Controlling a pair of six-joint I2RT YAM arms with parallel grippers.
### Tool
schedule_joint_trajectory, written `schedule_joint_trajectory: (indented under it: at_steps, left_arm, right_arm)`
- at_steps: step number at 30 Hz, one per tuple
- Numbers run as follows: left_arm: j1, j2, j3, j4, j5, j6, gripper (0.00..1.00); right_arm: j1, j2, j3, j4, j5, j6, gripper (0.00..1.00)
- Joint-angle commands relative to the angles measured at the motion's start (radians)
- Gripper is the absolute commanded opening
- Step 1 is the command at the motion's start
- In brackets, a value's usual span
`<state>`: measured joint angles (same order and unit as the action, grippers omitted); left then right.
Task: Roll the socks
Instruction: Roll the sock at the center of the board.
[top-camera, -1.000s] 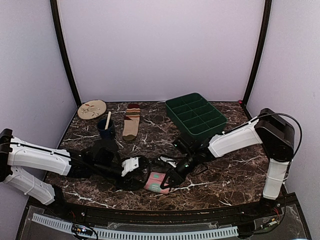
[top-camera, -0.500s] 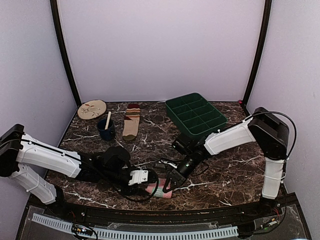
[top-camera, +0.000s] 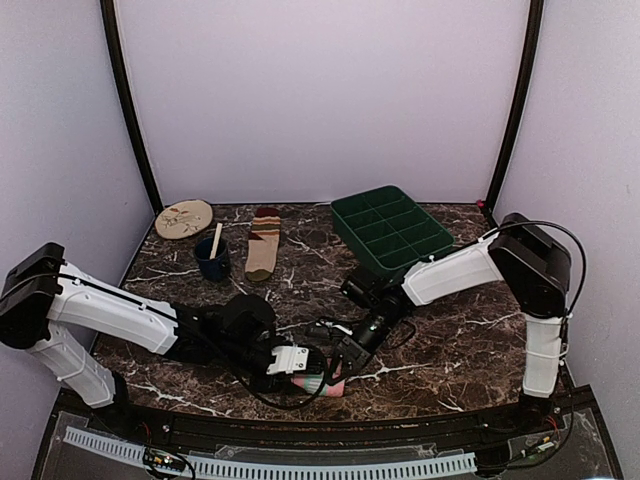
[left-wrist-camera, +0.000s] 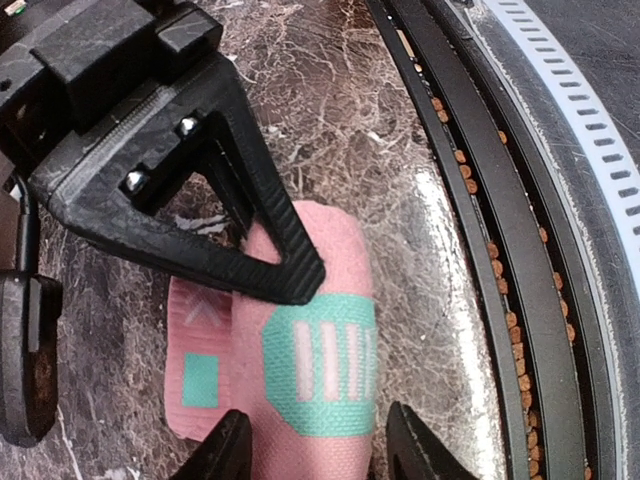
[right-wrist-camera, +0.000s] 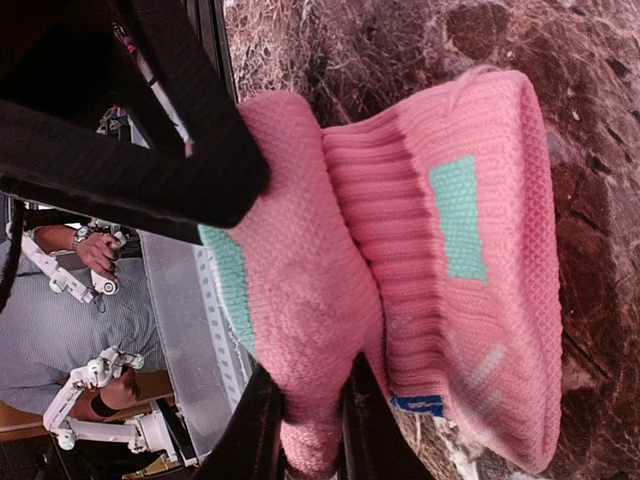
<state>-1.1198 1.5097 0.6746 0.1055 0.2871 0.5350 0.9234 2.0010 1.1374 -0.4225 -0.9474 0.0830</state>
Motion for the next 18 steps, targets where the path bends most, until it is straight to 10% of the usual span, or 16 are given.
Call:
schedule_joint_trajectory:
  at_steps: [1,18]
  left_arm:
    - [-0.011,0.021,0.025,-0.036,0.038,0.016,0.48]
    - [-0.026,0.165,0.068,-0.009,-0.011,0.012,0.47]
  right_arm:
    - [-0.004,0.062,-0.005,-0.088,0.084,-0.006,0.00]
    - [-0.003,0.077,0.005,-0.068,0.060,0.006,0.00]
